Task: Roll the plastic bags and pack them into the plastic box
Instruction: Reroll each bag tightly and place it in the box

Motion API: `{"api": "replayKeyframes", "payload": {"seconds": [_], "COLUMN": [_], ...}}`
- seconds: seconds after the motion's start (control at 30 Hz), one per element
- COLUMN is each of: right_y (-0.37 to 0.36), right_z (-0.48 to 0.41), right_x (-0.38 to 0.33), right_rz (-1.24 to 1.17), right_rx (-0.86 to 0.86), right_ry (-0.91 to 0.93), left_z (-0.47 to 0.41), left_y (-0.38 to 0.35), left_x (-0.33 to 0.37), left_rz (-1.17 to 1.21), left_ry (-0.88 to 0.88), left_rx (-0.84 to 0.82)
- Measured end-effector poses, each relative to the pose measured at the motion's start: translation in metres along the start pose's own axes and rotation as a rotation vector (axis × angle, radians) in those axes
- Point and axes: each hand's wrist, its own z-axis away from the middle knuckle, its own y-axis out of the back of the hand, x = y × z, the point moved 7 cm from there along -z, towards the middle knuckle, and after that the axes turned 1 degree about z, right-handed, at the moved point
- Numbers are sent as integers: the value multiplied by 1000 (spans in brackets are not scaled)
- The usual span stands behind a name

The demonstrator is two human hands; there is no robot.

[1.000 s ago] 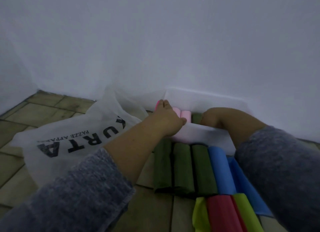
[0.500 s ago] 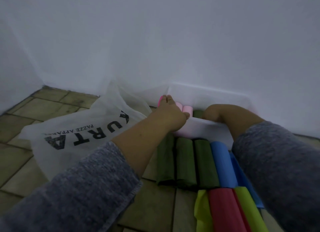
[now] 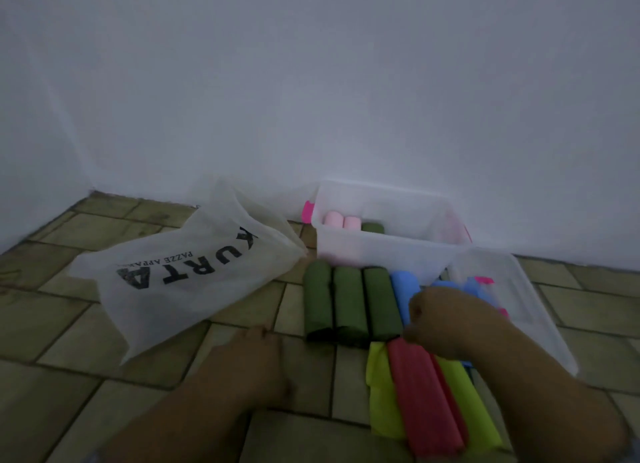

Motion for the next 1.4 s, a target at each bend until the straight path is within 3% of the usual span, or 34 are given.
{"api": "replayKeyframes", "payload": {"seconds": [0.1, 0.17, 0.3, 0.57, 0.73, 0.87, 0.97, 1.03, 1.1, 1.17, 1.23, 1.4], "right_y": [-42, -58, -62, -62, -84, -85, -88, -89, -92, -94, -95, -91], "right_z": [34, 44, 57, 75, 92, 89, 87, 86, 86, 86, 84, 78], "right_x": [0, -11, -21, -37, -95, -102, -87, -74, -64, -61, -60, -61], "right_rz": [105, 195, 137, 11, -37, -174, -345, -445, -482, -497, -521, -584], "right_rx": [-99, -19, 238, 336, 268, 217, 82, 8, -40, -55, -72, -123], "right_ry": [-67, -25, -55, -31, 180, 164, 159, 135, 124, 123, 133, 123], "left_z": [10, 10, 8, 11, 9, 7, 5, 6, 14, 32, 47, 44], "left_y": [-24, -22, -22, -20, -21, -22, -24, -20, -6, 8, 7, -5], "left_x": [1, 3, 4, -1, -5, -9, -10, -7, 2, 28, 53, 70], "left_rz": [20, 5, -7, 6, 5, 5, 21, 128, 239, 165, 25, -159], "left_ry": [21, 11, 24, -4, -23, -44, -79, -141, -270, -517, -687, -670], "left_rx": [-30, 15, -15, 32, 74, 124, 98, 84, 182, 305, 311, 254]}}
